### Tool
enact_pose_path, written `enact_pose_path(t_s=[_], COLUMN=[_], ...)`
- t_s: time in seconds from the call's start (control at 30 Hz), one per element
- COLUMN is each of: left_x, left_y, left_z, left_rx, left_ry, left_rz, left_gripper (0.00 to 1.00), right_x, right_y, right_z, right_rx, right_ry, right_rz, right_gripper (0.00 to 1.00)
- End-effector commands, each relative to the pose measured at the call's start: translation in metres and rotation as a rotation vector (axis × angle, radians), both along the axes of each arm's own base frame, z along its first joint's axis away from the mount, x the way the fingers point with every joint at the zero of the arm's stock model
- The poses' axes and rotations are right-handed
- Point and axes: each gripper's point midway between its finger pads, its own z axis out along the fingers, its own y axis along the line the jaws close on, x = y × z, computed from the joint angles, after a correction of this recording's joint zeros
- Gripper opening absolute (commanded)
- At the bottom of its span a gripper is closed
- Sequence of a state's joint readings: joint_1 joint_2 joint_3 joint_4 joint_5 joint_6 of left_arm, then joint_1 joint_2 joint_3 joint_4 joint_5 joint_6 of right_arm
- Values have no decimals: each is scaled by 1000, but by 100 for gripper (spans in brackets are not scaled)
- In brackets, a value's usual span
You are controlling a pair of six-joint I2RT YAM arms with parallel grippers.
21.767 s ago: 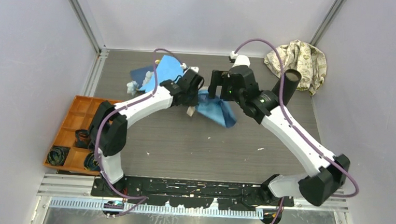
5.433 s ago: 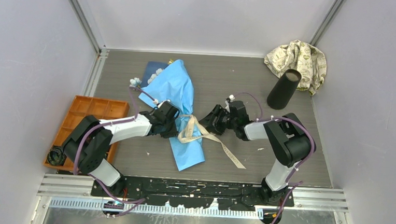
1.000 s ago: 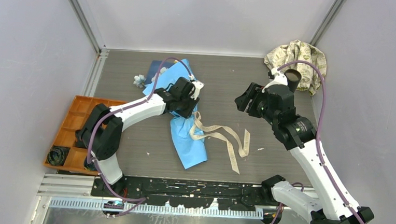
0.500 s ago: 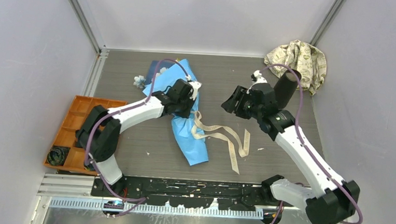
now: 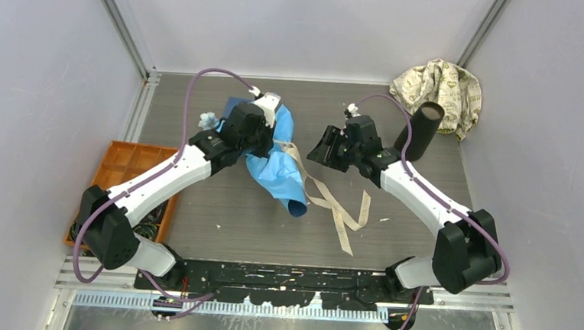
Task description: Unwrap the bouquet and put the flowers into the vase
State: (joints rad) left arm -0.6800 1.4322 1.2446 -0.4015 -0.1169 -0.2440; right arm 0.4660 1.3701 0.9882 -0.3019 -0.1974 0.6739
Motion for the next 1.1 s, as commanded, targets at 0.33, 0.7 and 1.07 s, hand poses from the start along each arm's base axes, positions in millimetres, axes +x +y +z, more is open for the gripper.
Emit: enact_pose_path(t_s=[0.33, 0.7, 1.07], left_x=[-16, -23, -12], left_y=[5, 6, 7], left_z=[-51, -52, -50], left_rx=[-20, -48, -35], left_ry=[84, 91, 72], left_rz=[32, 32, 63], left_gripper=[0, 0, 0], right_x=[7, 24, 2], right_y=[73, 114, 136], right_z=[36, -19, -43], right_rx=[105, 78, 66], right_ry=[-124, -15, 33], right_rz=[145, 188, 241], right_gripper=[59, 58, 12])
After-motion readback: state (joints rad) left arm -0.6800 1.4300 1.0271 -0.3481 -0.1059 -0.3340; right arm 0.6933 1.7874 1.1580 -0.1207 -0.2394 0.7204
